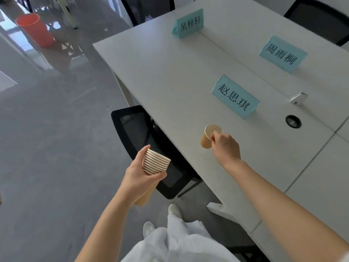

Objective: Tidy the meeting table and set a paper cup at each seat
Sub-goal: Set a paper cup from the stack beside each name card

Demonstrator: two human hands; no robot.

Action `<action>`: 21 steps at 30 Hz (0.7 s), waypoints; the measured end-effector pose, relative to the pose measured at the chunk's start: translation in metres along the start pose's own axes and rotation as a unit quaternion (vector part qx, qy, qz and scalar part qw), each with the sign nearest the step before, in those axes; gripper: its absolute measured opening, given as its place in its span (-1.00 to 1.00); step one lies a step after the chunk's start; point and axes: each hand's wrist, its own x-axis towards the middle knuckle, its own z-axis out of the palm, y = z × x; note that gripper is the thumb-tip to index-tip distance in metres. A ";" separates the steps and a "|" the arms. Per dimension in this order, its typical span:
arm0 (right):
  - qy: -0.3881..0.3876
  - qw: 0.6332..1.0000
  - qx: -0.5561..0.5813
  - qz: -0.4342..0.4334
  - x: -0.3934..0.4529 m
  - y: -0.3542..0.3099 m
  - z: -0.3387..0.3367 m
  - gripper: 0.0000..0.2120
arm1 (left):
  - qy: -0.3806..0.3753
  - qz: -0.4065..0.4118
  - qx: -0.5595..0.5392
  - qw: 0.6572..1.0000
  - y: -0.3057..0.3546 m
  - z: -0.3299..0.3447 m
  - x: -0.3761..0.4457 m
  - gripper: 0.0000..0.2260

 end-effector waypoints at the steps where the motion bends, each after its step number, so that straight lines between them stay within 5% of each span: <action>1: -0.006 1.000 -0.015 -0.005 0.001 0.001 0.004 -0.85 | -0.006 0.000 0.003 1.000 0.001 -0.001 0.005 -0.21; 9: -0.081 0.994 -0.051 -0.046 -0.004 0.000 0.019 -0.93 | -0.036 0.003 0.019 0.999 0.013 -0.007 0.032 -0.20; 14: -0.022 0.997 -0.051 -0.056 -0.002 -0.017 0.006 -0.86 | -0.039 0.008 0.009 0.999 0.017 -0.011 0.040 -0.20; 21: -0.099 0.967 0.189 -0.136 -0.003 -0.099 -0.033 -0.74 | -0.023 0.021 0.001 1.000 0.012 -0.028 0.045 -0.16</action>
